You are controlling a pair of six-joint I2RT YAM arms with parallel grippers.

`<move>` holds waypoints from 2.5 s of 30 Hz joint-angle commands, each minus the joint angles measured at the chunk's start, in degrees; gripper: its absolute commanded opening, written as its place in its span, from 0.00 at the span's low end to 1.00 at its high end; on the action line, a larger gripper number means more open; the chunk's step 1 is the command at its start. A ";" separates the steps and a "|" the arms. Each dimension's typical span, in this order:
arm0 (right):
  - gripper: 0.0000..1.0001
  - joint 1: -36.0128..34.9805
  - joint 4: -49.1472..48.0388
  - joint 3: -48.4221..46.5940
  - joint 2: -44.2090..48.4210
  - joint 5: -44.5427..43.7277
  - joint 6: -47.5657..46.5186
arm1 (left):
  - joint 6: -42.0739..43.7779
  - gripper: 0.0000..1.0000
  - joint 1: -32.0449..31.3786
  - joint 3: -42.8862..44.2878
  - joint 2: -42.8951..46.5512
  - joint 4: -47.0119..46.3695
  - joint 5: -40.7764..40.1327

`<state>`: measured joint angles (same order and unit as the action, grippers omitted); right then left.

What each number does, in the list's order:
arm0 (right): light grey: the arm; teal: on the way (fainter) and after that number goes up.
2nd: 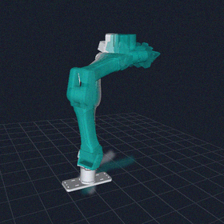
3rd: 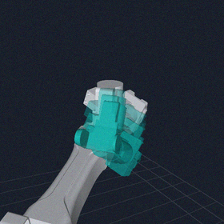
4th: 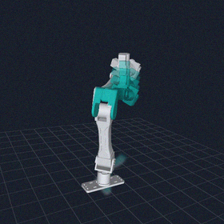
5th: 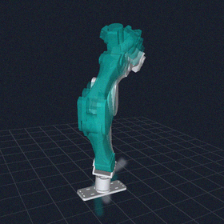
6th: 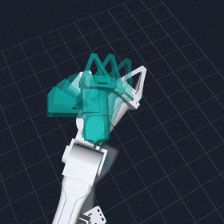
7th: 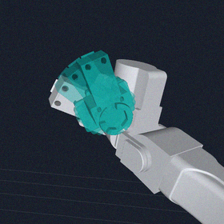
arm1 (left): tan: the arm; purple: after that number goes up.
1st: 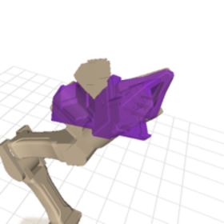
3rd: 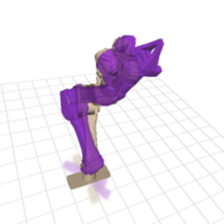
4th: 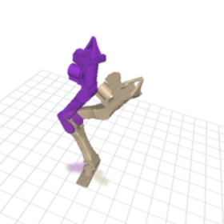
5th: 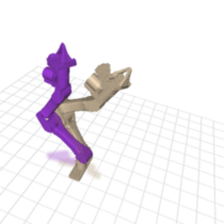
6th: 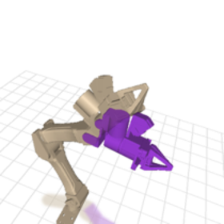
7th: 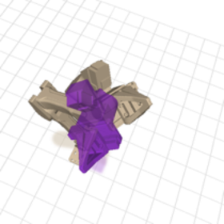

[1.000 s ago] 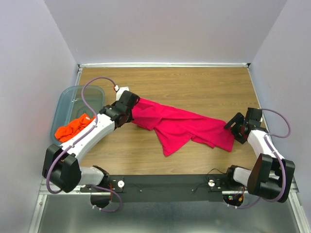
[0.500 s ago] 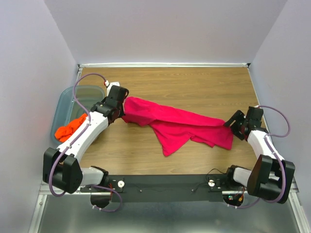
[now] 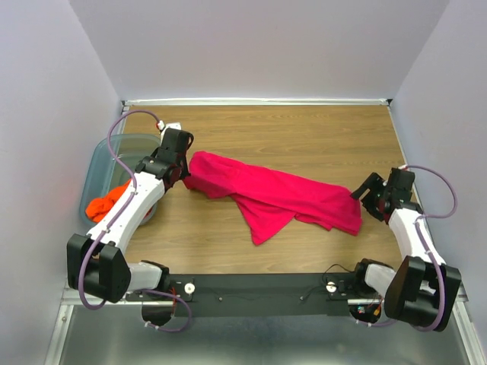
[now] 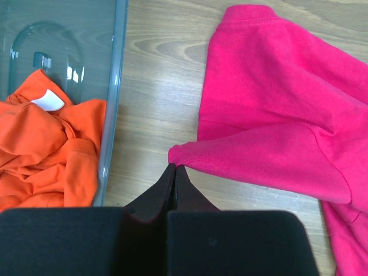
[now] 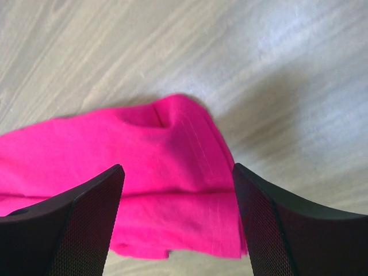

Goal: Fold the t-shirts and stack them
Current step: Flatten the tshirt out

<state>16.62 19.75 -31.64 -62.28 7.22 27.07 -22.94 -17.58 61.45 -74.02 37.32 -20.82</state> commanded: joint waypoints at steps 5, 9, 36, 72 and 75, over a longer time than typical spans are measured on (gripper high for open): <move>0.84 -2.56 18.03 -7.21 0.76 -9.85 5.09 | 1.14 0.00 0.45 2.71 0.45 -1.20 2.54; 0.75 -2.82 21.29 -6.78 -0.11 -7.85 8.86 | 1.49 0.00 0.45 2.53 0.54 -1.81 3.24; 0.47 -5.55 21.73 2.46 3.55 -10.28 21.27 | 1.93 0.00 0.53 2.97 1.68 -3.04 4.73; 0.06 -5.55 18.57 2.81 3.13 -11.80 22.94 | 2.90 0.00 0.62 2.97 1.07 -3.66 5.26; 0.01 -5.55 18.75 1.06 4.01 -12.06 21.97 | 2.99 0.00 0.62 3.32 0.98 -3.40 5.35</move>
<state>11.29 38.98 -28.97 -59.51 -3.68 49.41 -20.71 -17.56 62.59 -74.02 33.95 -16.73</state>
